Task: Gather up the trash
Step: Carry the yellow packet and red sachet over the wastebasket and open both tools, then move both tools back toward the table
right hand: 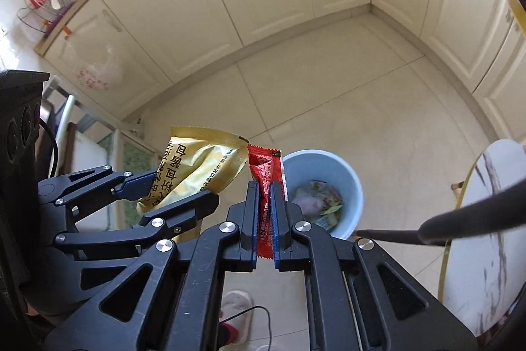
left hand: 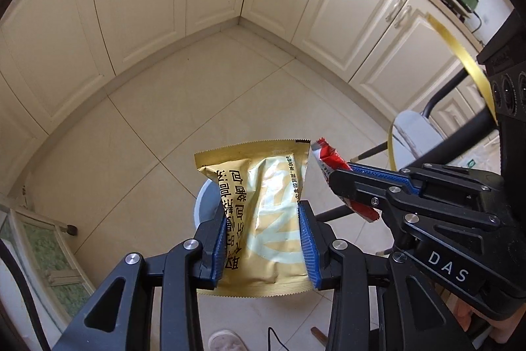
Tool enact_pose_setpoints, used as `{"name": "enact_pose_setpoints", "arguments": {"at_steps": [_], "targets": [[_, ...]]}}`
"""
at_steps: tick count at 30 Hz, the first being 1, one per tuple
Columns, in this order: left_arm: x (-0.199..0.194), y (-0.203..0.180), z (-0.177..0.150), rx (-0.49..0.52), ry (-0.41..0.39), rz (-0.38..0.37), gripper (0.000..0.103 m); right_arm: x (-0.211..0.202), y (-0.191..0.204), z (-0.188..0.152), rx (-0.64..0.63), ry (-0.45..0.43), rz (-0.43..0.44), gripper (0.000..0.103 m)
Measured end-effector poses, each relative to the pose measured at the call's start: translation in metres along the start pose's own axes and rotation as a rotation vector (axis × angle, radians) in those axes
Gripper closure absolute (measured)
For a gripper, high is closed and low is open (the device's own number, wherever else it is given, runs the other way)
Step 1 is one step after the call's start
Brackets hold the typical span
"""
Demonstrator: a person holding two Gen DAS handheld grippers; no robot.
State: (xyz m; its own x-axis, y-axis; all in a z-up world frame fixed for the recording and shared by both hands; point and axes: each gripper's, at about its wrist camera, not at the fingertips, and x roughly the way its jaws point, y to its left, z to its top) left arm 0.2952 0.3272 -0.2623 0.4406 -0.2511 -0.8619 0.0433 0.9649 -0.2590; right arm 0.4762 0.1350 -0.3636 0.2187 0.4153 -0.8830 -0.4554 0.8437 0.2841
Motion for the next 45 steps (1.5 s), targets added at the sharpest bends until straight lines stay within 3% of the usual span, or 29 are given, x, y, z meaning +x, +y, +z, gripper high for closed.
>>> {"name": "enact_pose_setpoints", "arguments": {"at_steps": [2,6,8,11,17,19,26,30,32,34,41,45], "targets": [[0.006,0.004,0.006,-0.008,0.01,0.004,0.066,0.008,-0.006,0.004,0.015,0.0,-0.011,0.093],[0.007,0.022,0.012,-0.051,0.026,0.016,0.052,0.018,-0.023,0.008,0.055,0.01,-0.022,0.089],[0.013,0.024,0.023,-0.069,0.023,0.002,0.052,0.017,-0.031,0.008,0.075,0.003,-0.036,0.074],[0.005,0.031,0.024,-0.092,0.004,-0.017,0.049,0.008,-0.034,0.005,0.099,-0.012,-0.029,0.066],[-0.053,0.018,0.017,-0.103,-0.081,0.005,0.047,-0.025,-0.02,0.0,0.095,-0.053,-0.017,0.061],[-0.081,0.013,0.009,-0.103,-0.131,0.033,0.041,-0.042,-0.01,-0.002,0.086,-0.079,-0.012,0.055],[-0.199,-0.003,-0.029,-0.091,-0.333,0.082,0.025,-0.128,0.038,-0.026,0.002,-0.207,0.052,0.04],[-0.257,-0.028,-0.054,-0.07,-0.455,0.116,0.016,-0.19,0.052,-0.047,-0.016,-0.315,0.033,0.03],[-0.285,-0.04,-0.067,-0.06,-0.523,0.122,0.01,-0.221,0.056,-0.062,-0.021,-0.361,0.007,0.017],[-0.309,-0.057,-0.077,-0.052,-0.59,0.124,0.003,-0.255,0.057,-0.079,-0.022,-0.423,-0.032,0.011],[-0.36,-0.119,-0.115,0.026,-0.704,0.138,0.001,-0.366,0.061,-0.142,-0.021,-0.609,-0.177,0.0],[-0.377,-0.163,-0.138,0.076,-0.769,0.145,0.001,-0.417,0.066,-0.176,-0.025,-0.702,-0.221,0.0]]}}
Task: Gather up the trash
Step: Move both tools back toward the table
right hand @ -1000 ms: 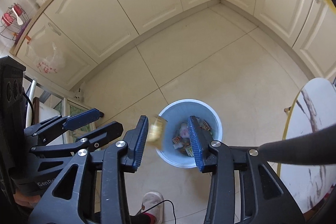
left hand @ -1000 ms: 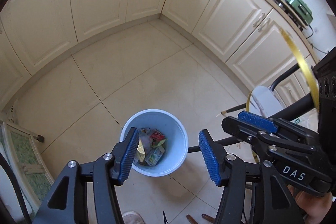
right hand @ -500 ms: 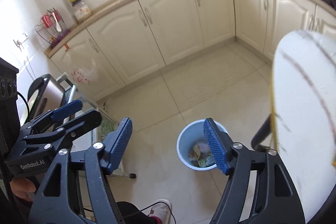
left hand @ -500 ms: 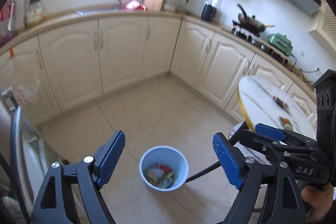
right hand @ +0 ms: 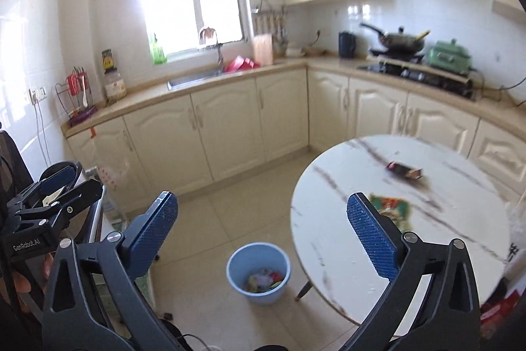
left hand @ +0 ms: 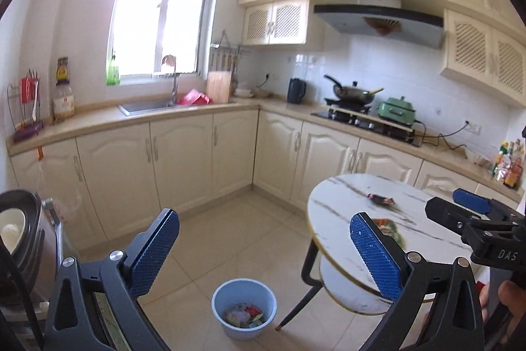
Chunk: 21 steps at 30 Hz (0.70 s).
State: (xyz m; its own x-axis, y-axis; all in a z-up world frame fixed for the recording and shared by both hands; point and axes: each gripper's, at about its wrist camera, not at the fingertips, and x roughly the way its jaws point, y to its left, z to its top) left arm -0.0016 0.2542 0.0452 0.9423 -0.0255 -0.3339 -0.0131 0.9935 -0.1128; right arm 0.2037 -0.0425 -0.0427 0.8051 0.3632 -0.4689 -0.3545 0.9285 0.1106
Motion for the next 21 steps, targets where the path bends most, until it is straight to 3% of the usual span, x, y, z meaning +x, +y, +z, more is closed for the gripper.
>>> {"name": "enact_pose_setpoints", "arguments": {"at_steps": [6,11,12,21], "targets": [[-0.026,-0.083,-0.032,0.051,-0.108,0.044,0.001,-0.077,-0.007,0.006,-0.02,-0.122,-0.084,0.0],[-0.056,-0.12,-0.065,0.091,-0.192,0.034,0.001,-0.127,-0.01,0.012,-0.035,-0.218,-0.138,0.0],[-0.047,-0.132,-0.076,0.096,-0.203,0.034,0.001,-0.136,-0.011,0.013,-0.037,-0.234,-0.15,0.0],[-0.066,-0.145,-0.136,0.119,-0.239,0.013,0.001,-0.165,-0.014,0.018,-0.031,-0.285,-0.166,0.0]]}}
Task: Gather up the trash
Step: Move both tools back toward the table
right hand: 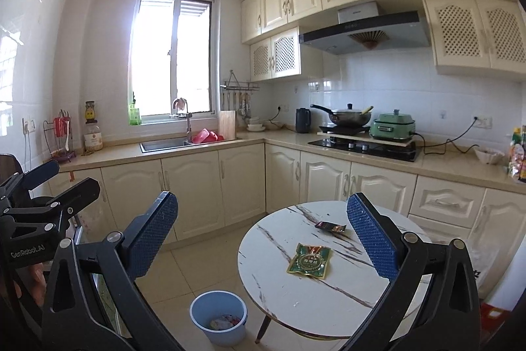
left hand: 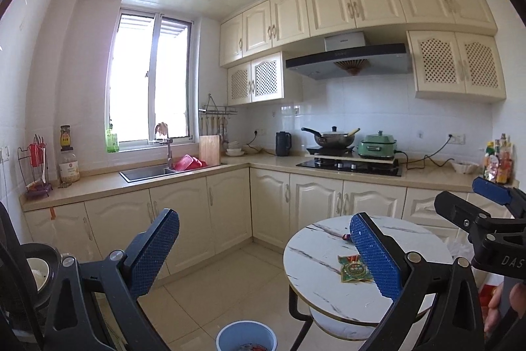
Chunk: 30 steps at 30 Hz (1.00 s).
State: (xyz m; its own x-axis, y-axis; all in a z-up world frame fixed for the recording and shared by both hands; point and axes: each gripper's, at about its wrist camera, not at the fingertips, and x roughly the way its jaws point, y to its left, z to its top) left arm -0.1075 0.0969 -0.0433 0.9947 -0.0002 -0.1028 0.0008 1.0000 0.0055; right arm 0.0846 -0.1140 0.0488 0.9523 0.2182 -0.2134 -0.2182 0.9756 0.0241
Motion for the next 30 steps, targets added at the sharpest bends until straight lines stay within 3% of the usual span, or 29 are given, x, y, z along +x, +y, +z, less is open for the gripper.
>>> {"name": "enact_pose_setpoints", "arguments": {"at_steps": [17,24,30], "targets": [[0.029,0.012,0.01,0.017,0.052,-0.022,0.001,0.019,-0.023,-0.014,0.014,0.034,-0.021,0.0],[0.095,-0.011,-0.005,-0.003,0.19,-0.09,0.001,0.055,-0.073,-0.032,0.045,0.126,-0.097,0.0],[0.178,-0.048,-0.028,-0.006,0.386,-0.174,0.001,0.09,-0.132,-0.062,0.108,0.227,-0.146,0.0]]}}
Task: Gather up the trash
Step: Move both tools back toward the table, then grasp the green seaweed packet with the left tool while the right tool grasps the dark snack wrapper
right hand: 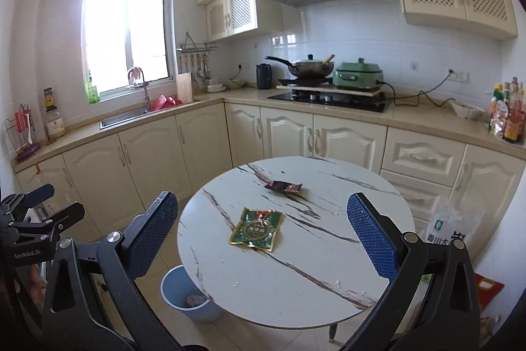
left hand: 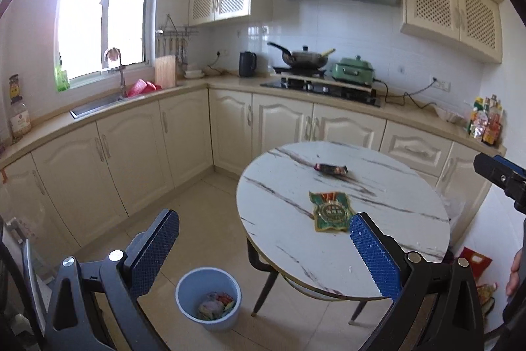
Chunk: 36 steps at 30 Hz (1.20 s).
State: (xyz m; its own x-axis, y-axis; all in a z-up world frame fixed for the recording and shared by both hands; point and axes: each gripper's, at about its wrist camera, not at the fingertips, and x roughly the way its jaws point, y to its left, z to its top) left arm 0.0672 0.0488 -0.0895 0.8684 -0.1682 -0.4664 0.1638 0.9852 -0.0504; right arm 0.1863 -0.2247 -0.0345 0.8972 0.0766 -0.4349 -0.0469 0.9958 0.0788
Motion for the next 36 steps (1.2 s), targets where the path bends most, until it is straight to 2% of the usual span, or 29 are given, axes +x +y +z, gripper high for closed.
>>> {"name": "enact_pose_setpoints", "arguments": {"at_steps": [4,11,18,23,26,31,36], "targets": [[0.051,-0.017,0.007,0.023,0.099,-0.029,0.001,0.037,-0.034,-0.011,0.028,0.081,-0.028,0.0],[0.128,-0.034,0.031,0.044,0.224,-0.073,0.001,0.105,-0.073,-0.02,0.02,0.203,-0.065,0.0],[0.199,-0.042,0.054,0.072,0.29,-0.081,0.001,0.187,-0.09,-0.008,-0.034,0.316,-0.007,0.0],[0.24,-0.023,0.063,0.039,0.304,-0.035,0.001,0.261,-0.079,0.002,-0.142,0.41,0.071,0.0],[0.262,-0.018,0.061,0.019,0.344,-0.058,0.001,0.304,-0.067,0.005,-0.191,0.449,0.119,0.0],[0.271,-0.016,0.049,0.023,0.352,-0.062,0.001,0.372,-0.051,0.003,-0.276,0.503,0.206,0.0],[0.279,0.003,0.047,0.021,0.353,-0.022,0.001,0.426,-0.031,-0.014,-0.362,0.557,0.236,0.0]]}}
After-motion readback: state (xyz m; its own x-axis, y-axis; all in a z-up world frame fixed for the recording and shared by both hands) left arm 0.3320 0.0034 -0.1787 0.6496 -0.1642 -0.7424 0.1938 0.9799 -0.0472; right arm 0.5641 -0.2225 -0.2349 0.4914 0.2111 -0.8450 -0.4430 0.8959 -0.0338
